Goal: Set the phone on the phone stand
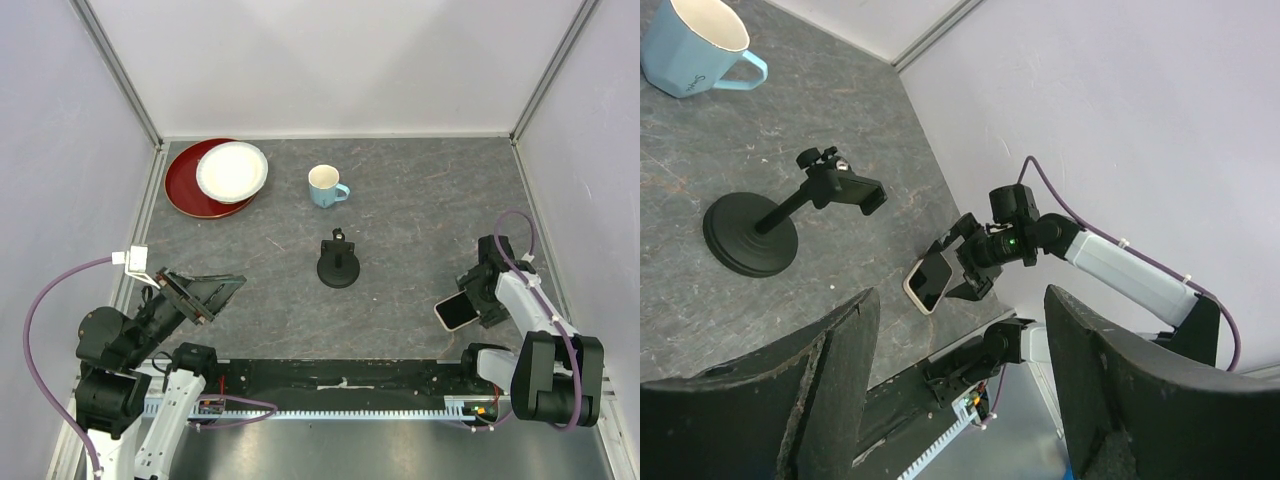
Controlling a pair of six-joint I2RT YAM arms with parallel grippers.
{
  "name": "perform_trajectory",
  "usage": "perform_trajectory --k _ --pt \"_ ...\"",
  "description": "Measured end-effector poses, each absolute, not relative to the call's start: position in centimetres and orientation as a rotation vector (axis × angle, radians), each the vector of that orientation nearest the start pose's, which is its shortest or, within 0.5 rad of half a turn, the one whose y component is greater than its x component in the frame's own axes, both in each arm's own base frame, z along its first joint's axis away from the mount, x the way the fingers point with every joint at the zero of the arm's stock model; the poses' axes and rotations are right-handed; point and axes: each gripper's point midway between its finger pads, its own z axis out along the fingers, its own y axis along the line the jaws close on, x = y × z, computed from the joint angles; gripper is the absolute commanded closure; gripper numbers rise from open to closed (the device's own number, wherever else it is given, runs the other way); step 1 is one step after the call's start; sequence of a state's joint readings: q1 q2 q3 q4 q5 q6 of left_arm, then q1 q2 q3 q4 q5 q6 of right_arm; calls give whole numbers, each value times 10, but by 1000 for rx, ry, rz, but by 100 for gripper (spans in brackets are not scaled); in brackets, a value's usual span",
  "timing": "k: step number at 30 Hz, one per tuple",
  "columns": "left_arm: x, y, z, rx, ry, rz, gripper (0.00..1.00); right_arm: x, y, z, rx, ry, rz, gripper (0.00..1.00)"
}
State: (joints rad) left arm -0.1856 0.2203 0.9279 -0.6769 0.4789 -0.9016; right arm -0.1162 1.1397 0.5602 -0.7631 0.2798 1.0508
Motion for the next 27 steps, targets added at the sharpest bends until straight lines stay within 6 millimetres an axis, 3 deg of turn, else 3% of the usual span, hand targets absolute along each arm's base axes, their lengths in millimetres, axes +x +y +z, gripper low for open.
perform_trajectory --k 7,12,17,19,25,27 --pt "104 -132 353 -190 1676 -1209 27 179 -29 15 1568 2328 -159 7" --pt "105 -132 352 -195 1679 -1214 28 184 -18 16 1496 2344 -116 19" --pt "105 -132 352 -197 1678 -1218 28 189 -6 13 1405 2369 -143 38" --pt "105 -132 352 -198 1678 -1219 28 194 -1 13 1363 2370 -167 43" --pt "105 -132 352 -199 1678 -1222 28 212 24 11 1171 2395 -235 45" --pt "105 -132 352 -200 1678 -1222 28 219 36 11 1100 2418 -244 50"
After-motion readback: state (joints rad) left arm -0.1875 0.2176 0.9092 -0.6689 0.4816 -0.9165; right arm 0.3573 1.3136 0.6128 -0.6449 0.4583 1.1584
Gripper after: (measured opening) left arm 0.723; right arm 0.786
